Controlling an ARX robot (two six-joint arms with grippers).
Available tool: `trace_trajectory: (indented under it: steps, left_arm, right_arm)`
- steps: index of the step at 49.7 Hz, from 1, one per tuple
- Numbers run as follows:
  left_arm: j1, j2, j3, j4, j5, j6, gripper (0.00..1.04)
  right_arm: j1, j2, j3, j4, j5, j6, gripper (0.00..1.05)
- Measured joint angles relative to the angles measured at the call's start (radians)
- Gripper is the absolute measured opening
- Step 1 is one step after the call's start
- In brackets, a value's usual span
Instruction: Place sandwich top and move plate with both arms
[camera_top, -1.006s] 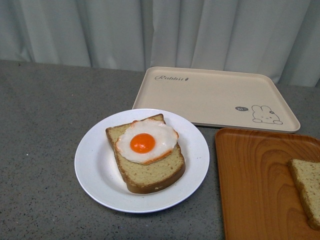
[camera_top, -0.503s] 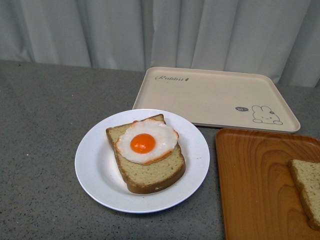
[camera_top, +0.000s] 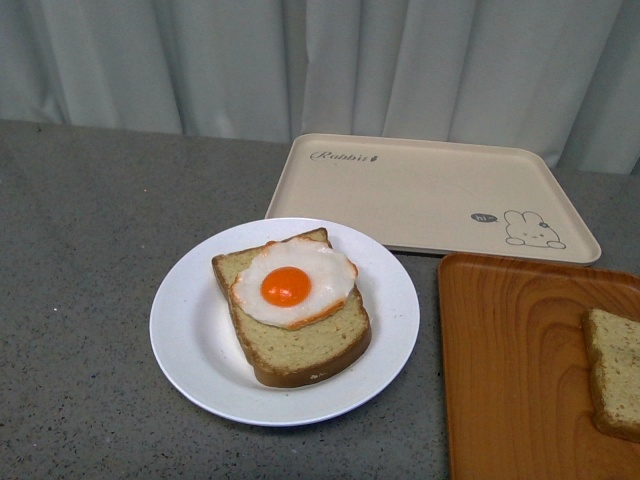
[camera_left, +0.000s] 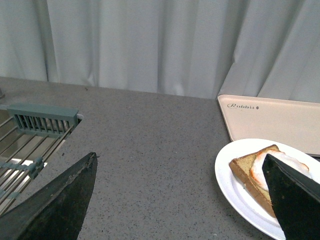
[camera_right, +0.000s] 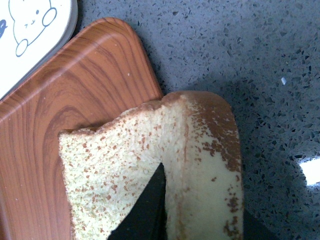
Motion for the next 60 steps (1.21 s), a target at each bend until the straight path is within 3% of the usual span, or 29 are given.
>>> trace_trajectory:
  steps: [4,16,44,60]
  left_arm:
    - [0.000,0.000,0.000,0.000,0.000,0.000,0.98]
    - [0.000,0.000,0.000,0.000,0.000,0.000,0.98]
    - [0.000,0.000,0.000,0.000,0.000,0.000,0.98]
    - [0.000,0.000,0.000,0.000,0.000,0.000,0.98]
  right_arm:
    - [0.008,-0.030,0.020,-0.024,-0.008,0.010,0.04]
    - [0.079,-0.095,0.151,-0.040,-0.054,0.079,0.04]
    - [0.520,0.077,0.385,0.059,-0.123,0.283,0.04]
    - [0.612,0.210,0.522,0.066,-0.134,0.345,0.04]
